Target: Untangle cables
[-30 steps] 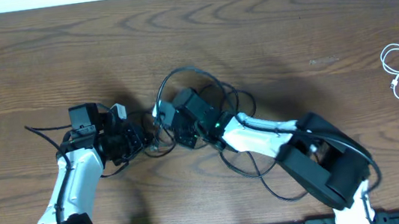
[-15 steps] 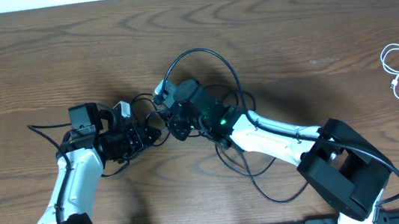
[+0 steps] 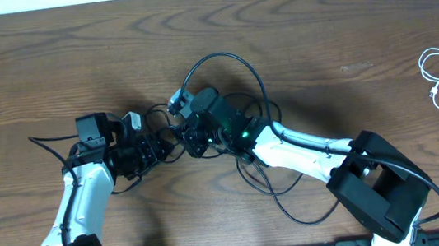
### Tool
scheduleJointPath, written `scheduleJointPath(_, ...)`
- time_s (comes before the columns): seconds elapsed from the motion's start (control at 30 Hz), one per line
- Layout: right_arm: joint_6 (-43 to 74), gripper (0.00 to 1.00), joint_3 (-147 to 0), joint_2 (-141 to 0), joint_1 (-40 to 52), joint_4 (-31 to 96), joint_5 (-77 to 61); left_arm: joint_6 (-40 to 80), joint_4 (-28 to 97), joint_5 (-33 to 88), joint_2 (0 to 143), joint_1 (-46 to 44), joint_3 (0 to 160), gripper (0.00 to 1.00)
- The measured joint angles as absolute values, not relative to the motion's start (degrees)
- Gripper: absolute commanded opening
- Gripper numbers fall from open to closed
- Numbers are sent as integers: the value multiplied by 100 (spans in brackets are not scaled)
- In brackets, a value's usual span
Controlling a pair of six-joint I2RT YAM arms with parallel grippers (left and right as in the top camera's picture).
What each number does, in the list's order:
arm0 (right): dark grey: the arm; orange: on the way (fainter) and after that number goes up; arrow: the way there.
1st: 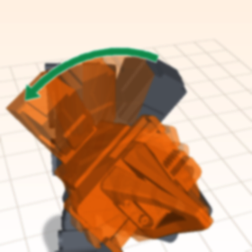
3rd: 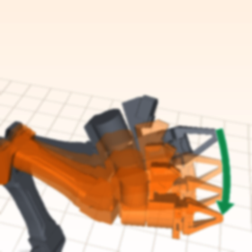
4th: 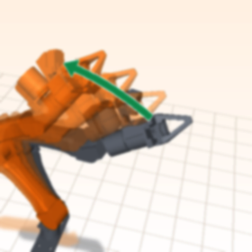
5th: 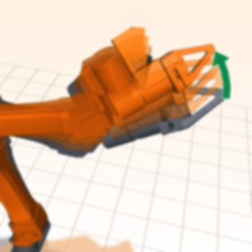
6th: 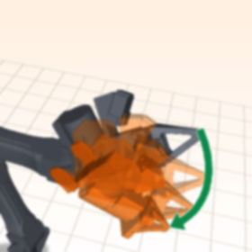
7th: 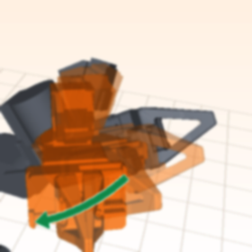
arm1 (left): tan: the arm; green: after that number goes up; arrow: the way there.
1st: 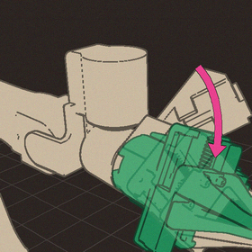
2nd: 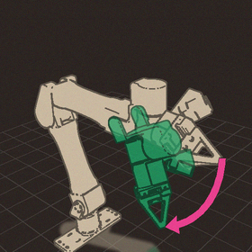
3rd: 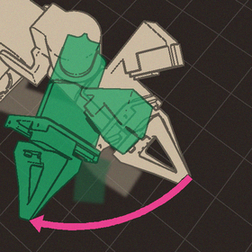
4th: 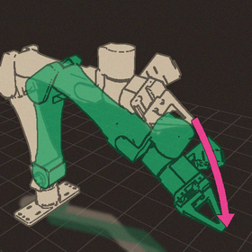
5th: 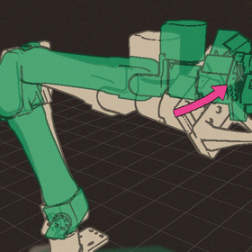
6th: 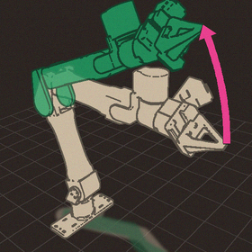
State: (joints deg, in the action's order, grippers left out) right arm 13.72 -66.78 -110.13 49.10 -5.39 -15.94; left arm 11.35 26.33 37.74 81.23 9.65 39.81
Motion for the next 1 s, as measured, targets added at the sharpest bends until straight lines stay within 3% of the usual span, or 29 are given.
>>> scheduleJointPath(0.63,1752,1,-6678,-11013,4910,-556,-2034,1890,2783,2692,8123,974,3981,41)
scheduleJointPath(1.0,1782,1,-6678,-11013,4853,-539,-2255,1732,3446,4283,8123,1922,3981,43)
